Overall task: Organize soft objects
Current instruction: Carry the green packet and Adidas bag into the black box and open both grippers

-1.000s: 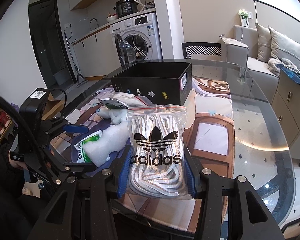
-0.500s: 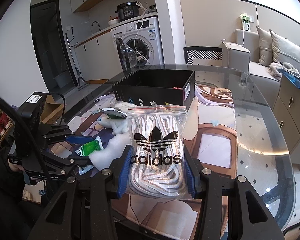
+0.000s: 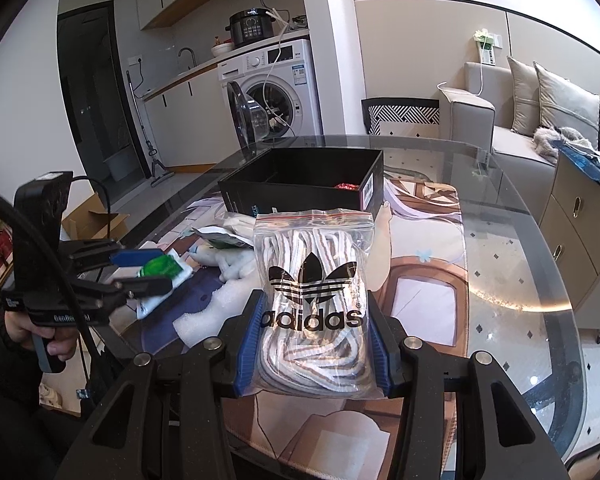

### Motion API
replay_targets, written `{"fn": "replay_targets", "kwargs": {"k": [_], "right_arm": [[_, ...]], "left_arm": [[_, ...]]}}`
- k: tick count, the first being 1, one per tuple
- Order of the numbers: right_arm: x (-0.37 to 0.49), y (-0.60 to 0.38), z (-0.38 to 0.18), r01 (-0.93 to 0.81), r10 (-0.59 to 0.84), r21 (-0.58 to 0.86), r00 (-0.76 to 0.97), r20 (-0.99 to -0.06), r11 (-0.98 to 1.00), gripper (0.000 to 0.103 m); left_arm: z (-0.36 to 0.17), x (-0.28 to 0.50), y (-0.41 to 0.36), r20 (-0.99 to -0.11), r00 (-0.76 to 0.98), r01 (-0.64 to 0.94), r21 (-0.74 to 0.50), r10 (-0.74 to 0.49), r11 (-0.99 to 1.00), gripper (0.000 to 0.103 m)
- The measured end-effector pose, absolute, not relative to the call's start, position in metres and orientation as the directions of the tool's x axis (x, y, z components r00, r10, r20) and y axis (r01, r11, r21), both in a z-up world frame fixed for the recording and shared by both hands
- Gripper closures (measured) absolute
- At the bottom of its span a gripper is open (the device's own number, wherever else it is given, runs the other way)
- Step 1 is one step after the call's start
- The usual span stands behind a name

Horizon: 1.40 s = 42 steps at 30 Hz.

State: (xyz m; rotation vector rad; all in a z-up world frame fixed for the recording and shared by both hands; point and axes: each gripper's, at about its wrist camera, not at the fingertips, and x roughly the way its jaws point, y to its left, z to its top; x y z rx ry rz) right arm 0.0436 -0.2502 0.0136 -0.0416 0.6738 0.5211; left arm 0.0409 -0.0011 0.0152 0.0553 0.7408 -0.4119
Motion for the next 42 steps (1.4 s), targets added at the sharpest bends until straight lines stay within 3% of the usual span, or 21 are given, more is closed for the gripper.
{"fn": "replay_targets", "kwargs": {"k": [17,42], "right_arm": [[0.051,-0.246,0.021,-0.472,0.443,0.116,0.674,-0.591,0.874,0.056],[0.102,-0.216,0.053,-0.477,0.429,0.069,0.707,-0.562,0.876,0.056]], "left_arm": [[0.042,0.058,-0.002,-0.630,0.747,0.252,-0.031,-0.214,0.967,0.056],[0.071,0.112,-0.001,-0.558,0.805,0.222,-0.026,-0.199,0.975,0.055]]}}
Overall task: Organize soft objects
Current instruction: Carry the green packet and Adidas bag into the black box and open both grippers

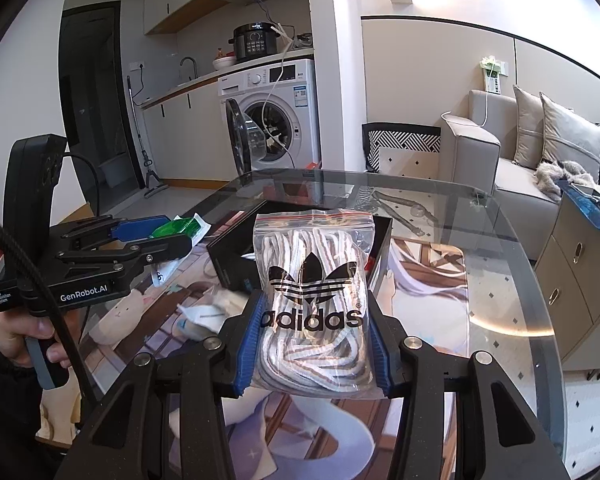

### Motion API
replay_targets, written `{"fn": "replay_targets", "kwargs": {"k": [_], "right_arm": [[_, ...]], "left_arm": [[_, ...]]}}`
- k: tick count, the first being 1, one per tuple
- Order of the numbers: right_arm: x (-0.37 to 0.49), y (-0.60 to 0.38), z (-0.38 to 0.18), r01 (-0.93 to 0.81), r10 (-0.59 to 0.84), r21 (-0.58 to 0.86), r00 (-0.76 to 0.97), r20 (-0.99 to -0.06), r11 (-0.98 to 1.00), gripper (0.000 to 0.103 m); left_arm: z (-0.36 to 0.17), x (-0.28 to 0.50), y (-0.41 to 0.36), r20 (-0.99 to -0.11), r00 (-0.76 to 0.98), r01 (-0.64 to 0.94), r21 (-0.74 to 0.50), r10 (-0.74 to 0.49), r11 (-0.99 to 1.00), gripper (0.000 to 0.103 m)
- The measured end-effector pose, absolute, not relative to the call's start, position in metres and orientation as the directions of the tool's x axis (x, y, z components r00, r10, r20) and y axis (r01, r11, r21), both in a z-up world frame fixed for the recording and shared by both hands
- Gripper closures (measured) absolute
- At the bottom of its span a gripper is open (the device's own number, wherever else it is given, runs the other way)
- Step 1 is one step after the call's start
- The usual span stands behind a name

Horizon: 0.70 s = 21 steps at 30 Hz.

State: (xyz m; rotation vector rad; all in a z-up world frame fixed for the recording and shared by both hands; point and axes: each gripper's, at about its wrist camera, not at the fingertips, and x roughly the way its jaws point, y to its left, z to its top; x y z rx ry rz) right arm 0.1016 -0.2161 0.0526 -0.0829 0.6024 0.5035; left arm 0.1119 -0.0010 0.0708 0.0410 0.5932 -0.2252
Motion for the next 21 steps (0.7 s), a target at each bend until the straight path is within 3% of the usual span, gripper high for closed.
{"fn": "replay_targets", "kwargs": {"k": [21], "right_arm": [[0.184,-0.182,0.037,-0.482,0.389,0.039,0.652,-0.651,0.875,0.056]], "left_arm": [[0.060,0.194,-0.009,-0.588,0.775,0.249,-0.051,-0.230,0.967,0.055]]}}
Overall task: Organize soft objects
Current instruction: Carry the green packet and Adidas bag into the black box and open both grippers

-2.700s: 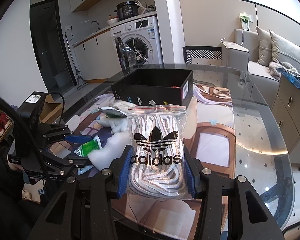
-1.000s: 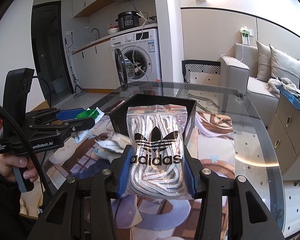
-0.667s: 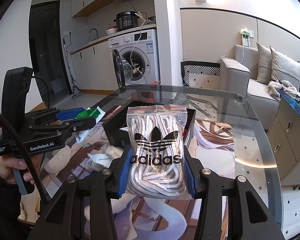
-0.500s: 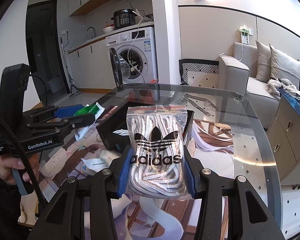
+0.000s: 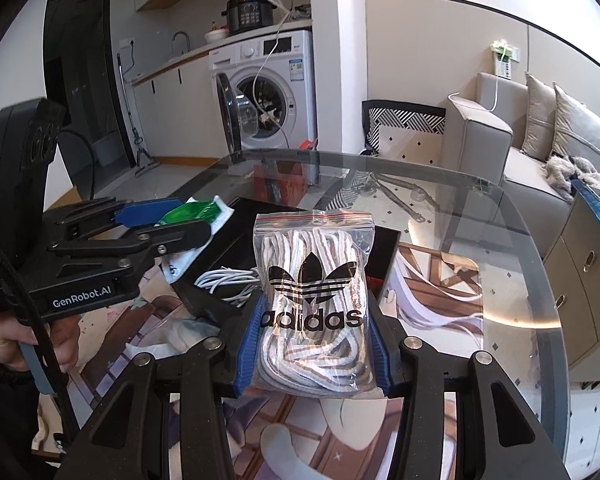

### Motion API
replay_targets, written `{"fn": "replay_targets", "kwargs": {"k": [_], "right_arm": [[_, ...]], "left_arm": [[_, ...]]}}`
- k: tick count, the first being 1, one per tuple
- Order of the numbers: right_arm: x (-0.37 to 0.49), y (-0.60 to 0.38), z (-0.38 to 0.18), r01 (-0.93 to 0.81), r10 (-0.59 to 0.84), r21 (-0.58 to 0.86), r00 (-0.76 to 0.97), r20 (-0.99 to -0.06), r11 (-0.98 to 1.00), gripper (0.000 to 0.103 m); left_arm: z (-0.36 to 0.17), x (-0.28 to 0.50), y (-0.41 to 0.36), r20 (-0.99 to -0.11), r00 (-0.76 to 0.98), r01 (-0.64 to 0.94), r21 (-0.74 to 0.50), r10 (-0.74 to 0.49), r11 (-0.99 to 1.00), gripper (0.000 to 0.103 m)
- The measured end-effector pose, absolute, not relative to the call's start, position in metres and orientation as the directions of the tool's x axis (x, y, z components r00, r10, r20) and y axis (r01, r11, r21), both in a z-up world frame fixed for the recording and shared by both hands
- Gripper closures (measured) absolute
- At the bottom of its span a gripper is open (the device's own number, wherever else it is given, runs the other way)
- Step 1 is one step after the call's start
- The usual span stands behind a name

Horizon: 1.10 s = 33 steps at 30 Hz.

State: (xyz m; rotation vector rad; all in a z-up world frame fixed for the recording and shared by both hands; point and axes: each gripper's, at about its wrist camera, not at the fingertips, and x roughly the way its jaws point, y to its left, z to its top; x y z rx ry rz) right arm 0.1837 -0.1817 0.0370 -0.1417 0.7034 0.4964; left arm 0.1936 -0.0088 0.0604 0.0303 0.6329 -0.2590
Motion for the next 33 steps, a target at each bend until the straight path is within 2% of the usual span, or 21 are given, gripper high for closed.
{"fn": "replay_targets", "kwargs": {"k": [13,26,33], "right_arm": [[0.218,-0.159,0.035,-0.513,0.341,-0.012,0.590,-0.732,0.859,0.056],[0.242,-0.144,0.027,-0.563,0.354,-0.027,0.555,-0.753,0.826,0.056],[0.246,-0.142,0.017,-0.592,0.372,-0.050,0.567,-0.735,0.805,0.048]], "left_arm": [[0.046,0.217,-0.014,-0.628,0.747,0.254,-0.037,-0.220,0.966,0.055],[0.042,0.224,-0.017,-0.637,0.740,0.259,-0.027,-0.216,0.965,0.054],[0.038,0.226,-0.021,-0.643,0.734,0.266,-0.026,-0.220,0.964,0.054]]}}
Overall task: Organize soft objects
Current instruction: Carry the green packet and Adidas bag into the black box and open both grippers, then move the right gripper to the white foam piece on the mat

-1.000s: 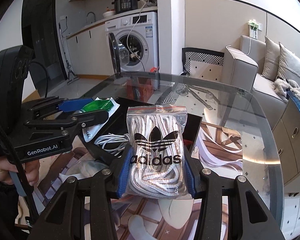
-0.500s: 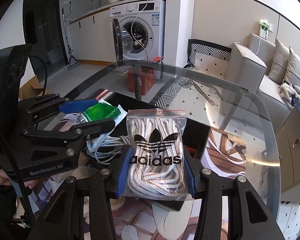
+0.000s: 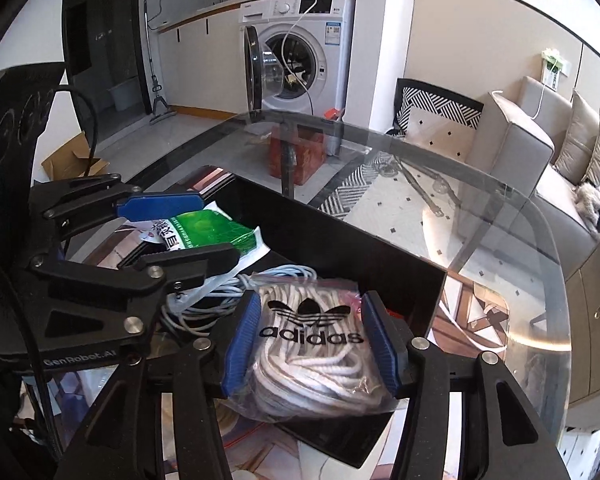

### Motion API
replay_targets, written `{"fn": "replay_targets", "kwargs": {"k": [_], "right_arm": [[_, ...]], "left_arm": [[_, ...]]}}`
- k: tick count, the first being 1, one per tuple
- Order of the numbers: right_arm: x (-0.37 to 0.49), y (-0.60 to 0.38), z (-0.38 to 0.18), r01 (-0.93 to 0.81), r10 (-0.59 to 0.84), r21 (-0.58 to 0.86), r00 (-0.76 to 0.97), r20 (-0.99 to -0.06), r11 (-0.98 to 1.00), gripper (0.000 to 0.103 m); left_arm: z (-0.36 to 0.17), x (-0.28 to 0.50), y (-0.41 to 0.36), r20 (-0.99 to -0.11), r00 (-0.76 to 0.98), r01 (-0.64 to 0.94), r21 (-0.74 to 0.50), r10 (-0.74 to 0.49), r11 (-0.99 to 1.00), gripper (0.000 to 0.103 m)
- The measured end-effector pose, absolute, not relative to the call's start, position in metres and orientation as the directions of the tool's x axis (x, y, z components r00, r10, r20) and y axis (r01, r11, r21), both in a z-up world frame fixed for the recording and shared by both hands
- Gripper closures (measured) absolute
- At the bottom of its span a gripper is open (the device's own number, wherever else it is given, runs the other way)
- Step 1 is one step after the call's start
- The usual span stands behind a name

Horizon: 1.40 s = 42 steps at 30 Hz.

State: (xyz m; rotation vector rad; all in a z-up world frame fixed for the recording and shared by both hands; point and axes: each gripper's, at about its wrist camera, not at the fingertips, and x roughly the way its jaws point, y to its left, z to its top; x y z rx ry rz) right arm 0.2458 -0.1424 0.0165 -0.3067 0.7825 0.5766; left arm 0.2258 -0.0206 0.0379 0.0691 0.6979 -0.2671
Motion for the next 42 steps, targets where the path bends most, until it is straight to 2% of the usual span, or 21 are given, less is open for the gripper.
{"fn": "replay_targets", "kwargs": {"k": [4,7,9,11,13,14,21,30,42], "right_arm": [[0.239,-0.149,0.018,-0.589,0.384,-0.059,0.596,-0.706,0.806,0.044],[0.228,-0.157,0.025,-0.575,0.386,-0.069,0.627,-0.676,0.815,0.029],[0.220,-0.166,0.031,-0.562,0.392,-0.061,0.645,-0.656,0.825,0.018],[0.212,-0.175,0.037,-0.544,0.393,-0.048,0.661,-0.640,0.838,0.011],[0.205,-0.183,0.041,-0.528,0.395,-0.031,0.672,-0.626,0.849,0.004],[0.200,-0.188,0.044,-0.521,0.399,-0.019,0.677,-0.619,0.854,0.002],[0.165,-0.209,0.053,-0.493,0.426,0.056,0.683,-0.594,0.868,0.001],[0.121,-0.217,0.052,-0.465,0.433,0.104,0.688,-0.582,0.879,0.000],[0.082,-0.216,0.032,-0.453,0.440,0.145,0.659,-0.610,0.880,0.000]], "left_arm": [[0.038,0.226,-0.022,-0.643,0.732,0.275,-0.023,-0.225,0.961,0.052],[0.037,0.225,-0.022,-0.642,0.732,0.277,-0.024,-0.228,0.960,0.044],[0.040,0.222,-0.021,-0.629,0.739,0.283,-0.036,-0.242,0.959,0.035],[0.042,0.218,-0.021,-0.621,0.745,0.282,-0.039,-0.245,0.959,0.033],[0.044,0.214,-0.021,-0.616,0.753,0.276,-0.027,-0.233,0.961,0.018],[0.046,0.211,-0.021,-0.608,0.764,0.264,-0.013,-0.217,0.965,0.007],[0.060,0.184,-0.012,-0.571,0.793,0.239,-0.033,-0.215,0.971,0.000],[0.068,0.137,0.002,-0.546,0.815,0.207,-0.036,-0.193,0.978,0.000],[0.059,0.086,0.026,-0.547,0.824,0.140,-0.050,-0.145,0.989,0.000]]}}
